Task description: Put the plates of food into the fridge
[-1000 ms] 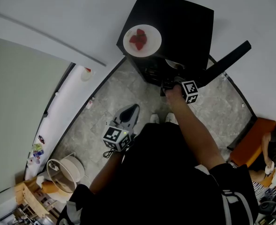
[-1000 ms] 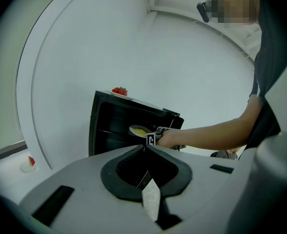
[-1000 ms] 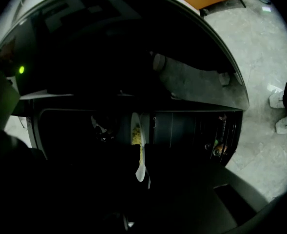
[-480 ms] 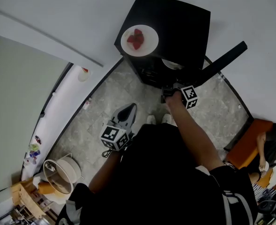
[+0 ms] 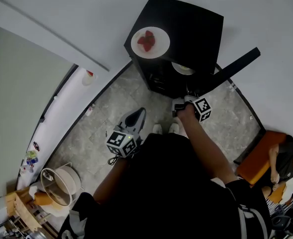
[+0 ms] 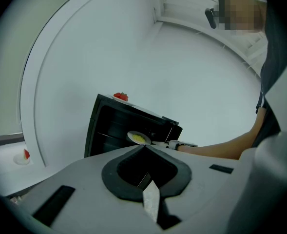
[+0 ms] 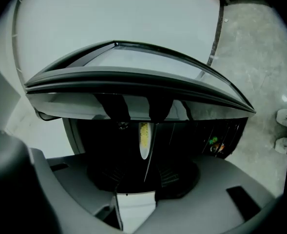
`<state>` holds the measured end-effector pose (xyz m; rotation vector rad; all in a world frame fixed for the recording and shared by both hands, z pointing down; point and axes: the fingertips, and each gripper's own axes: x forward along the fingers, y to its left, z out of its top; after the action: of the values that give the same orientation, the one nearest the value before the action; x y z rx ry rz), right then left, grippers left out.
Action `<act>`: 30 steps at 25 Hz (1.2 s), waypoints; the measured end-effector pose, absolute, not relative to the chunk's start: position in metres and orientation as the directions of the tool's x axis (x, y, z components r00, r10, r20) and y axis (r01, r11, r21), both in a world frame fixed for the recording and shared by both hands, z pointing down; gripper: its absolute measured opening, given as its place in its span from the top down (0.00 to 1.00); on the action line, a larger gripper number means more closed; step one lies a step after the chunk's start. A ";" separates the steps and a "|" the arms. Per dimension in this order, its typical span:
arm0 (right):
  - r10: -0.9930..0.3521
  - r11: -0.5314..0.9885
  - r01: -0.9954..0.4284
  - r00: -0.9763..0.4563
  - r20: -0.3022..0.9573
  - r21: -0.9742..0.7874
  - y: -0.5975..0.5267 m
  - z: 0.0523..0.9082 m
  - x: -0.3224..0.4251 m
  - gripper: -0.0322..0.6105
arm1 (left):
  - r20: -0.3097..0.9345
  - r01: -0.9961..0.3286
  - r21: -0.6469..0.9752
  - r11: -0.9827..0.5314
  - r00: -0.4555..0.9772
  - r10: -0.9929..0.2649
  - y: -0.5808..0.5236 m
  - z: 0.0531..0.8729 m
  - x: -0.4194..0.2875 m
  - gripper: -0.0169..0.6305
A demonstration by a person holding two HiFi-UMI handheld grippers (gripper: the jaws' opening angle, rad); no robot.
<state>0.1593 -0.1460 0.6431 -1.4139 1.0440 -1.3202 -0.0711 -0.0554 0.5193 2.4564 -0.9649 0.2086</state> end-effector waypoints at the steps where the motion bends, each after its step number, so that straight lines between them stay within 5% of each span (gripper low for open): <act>1: -0.975 -0.215 -0.010 0.059 0.215 -0.976 -0.145 0.639 0.157 0.70 | 0.310 -0.676 0.382 -0.631 0.736 -0.602 -0.055 0.518 -0.072 0.94; 30: -0.970 0.082 0.007 -0.228 -0.082 -0.997 -0.176 0.503 0.064 0.70 | 0.301 -0.737 0.396 -0.548 0.668 -0.681 -0.039 0.523 -0.111 0.94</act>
<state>0.0642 -0.1757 0.5027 -1.0312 1.4158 -1.3111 -0.1115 -0.0385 0.5233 2.3884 -1.0985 0.1526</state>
